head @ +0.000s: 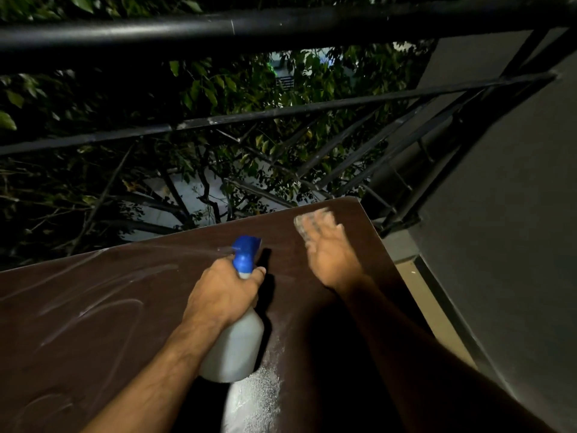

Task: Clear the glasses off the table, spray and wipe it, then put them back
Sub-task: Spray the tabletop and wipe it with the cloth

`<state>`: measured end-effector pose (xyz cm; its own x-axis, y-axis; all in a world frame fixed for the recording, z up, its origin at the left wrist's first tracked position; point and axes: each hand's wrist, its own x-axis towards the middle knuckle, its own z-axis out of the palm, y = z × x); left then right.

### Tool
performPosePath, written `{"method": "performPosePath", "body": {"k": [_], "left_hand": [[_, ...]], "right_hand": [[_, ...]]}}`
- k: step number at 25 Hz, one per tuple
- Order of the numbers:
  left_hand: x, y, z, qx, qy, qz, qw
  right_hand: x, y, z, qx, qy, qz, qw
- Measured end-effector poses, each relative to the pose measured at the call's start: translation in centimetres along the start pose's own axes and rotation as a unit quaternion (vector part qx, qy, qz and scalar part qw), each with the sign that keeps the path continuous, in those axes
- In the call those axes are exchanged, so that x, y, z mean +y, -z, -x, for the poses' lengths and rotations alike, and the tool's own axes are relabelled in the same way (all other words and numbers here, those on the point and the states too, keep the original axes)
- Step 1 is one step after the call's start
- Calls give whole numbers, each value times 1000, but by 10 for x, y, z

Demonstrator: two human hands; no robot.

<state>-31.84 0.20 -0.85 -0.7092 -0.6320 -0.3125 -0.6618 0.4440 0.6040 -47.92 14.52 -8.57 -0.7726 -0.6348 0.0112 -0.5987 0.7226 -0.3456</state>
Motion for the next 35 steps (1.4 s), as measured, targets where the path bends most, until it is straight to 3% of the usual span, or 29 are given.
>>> {"method": "performPosePath", "body": {"k": [2,4,7,9,11,16,19,21,25,27,31,33,35], "left_hand": [[-1,4,0,6,10,3,1000],[-6,10,2,2,12,-17,1000],[-30,25,11,-11,-8,-31,999],[-49,38,19,-3,-10,-33,999],[-64,51,21,21,-3,-19,1000],[-89,84,15,54,10,10,998],[-105,101,13,65,13,0,998],[-114,107,11,74,20,-5,997],[-132,112,9,83,17,-13,996],[-135,114,6,78,15,-23,997],[-132,118,8,57,15,-53,997],[-135,120,10,57,19,-32,998],[-136,123,12,55,24,-14,998]], "right_hand": [[-25,-8,34,-35,107,-17,993],[-20,-8,45,-35,147,12,988],[5,-5,28,8,47,97,994],[6,-5,13,36,-32,89,995],[-16,-9,7,45,-45,82,995],[-129,-51,67,-28,222,58,973],[-164,-66,105,-88,269,29,959],[-156,-56,78,-50,239,30,969],[-125,-41,-14,15,-7,-36,999],[-119,-41,-34,33,-65,-78,994],[-118,-53,-31,44,-65,-69,995],[-130,-63,-17,33,-22,-58,998],[-158,-75,8,-22,75,-63,995]]}}
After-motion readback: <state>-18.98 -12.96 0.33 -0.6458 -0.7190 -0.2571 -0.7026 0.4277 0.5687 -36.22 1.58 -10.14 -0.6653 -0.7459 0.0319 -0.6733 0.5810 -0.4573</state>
